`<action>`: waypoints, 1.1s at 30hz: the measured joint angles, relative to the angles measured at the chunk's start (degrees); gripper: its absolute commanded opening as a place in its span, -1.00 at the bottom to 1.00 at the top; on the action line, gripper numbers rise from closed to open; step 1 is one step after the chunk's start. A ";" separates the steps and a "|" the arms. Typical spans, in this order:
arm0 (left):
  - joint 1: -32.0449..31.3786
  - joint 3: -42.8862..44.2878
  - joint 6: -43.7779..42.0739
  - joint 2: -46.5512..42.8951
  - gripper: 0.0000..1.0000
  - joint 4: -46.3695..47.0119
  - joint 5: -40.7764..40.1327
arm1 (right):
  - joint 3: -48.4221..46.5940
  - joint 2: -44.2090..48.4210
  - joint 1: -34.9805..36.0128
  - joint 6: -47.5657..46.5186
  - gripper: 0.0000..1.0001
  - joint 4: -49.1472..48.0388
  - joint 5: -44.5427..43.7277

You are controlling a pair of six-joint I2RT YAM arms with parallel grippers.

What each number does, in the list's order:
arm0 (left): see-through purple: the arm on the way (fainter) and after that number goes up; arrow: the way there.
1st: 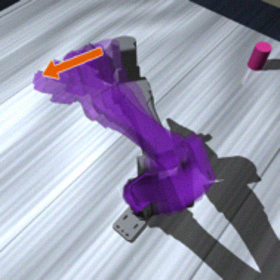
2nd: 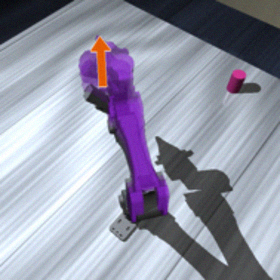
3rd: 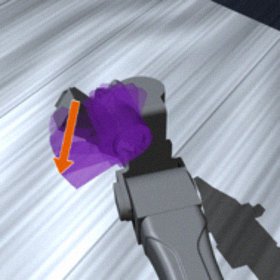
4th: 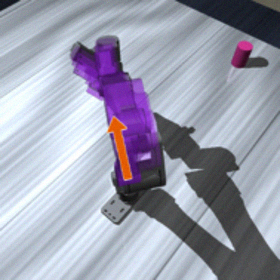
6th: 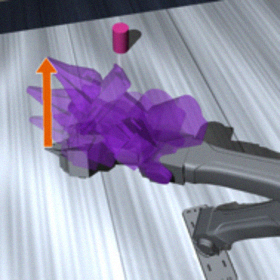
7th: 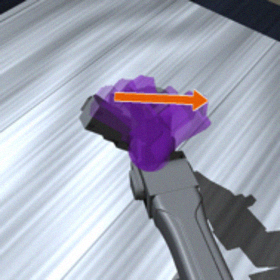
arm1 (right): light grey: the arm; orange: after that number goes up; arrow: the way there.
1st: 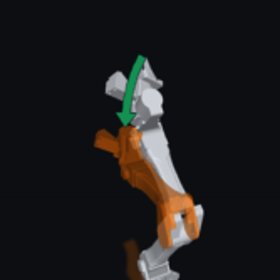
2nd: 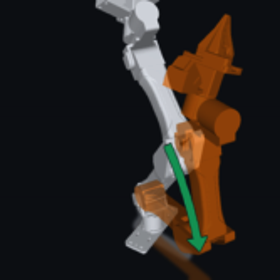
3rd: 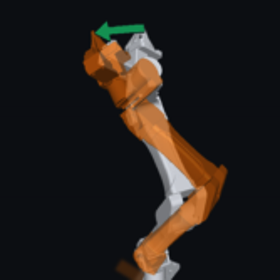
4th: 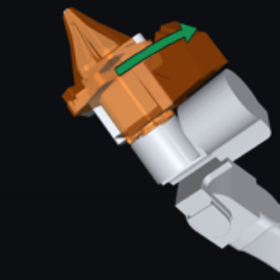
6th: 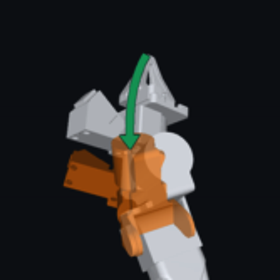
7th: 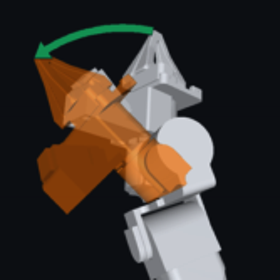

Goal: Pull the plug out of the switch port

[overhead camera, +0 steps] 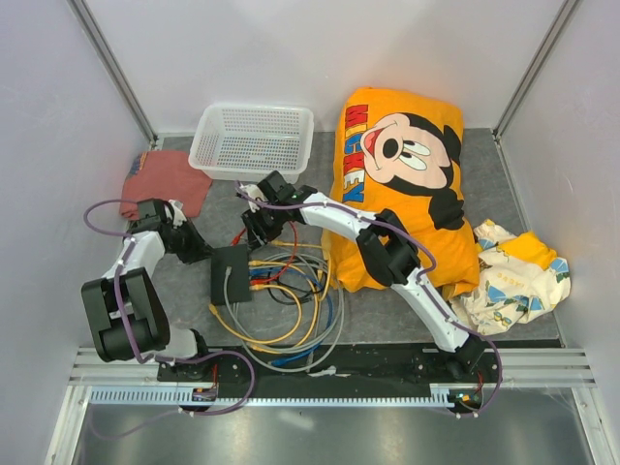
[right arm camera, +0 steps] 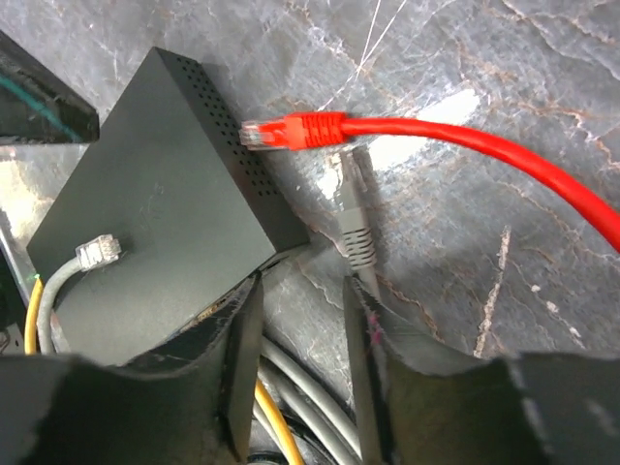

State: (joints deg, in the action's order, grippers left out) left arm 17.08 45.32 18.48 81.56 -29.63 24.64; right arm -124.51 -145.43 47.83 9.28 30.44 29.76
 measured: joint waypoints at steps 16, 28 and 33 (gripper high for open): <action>-0.33 0.44 1.46 7.26 -0.97 1.88 8.09 | 6.80 0.96 -4.68 3.37 0.04 -3.67 17.00; -0.33 3.06 1.64 10.25 -0.97 1.90 8.50 | 8.35 0.96 -3.80 7.63 0.10 -6.54 21.90; -0.33 3.06 1.66 10.25 -0.97 1.90 8.50 | 8.37 0.96 -3.69 8.92 0.08 -7.34 22.43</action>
State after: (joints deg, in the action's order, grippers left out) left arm 16.75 48.38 20.14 91.81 -27.73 33.15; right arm -116.14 -144.46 44.14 18.20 23.09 52.18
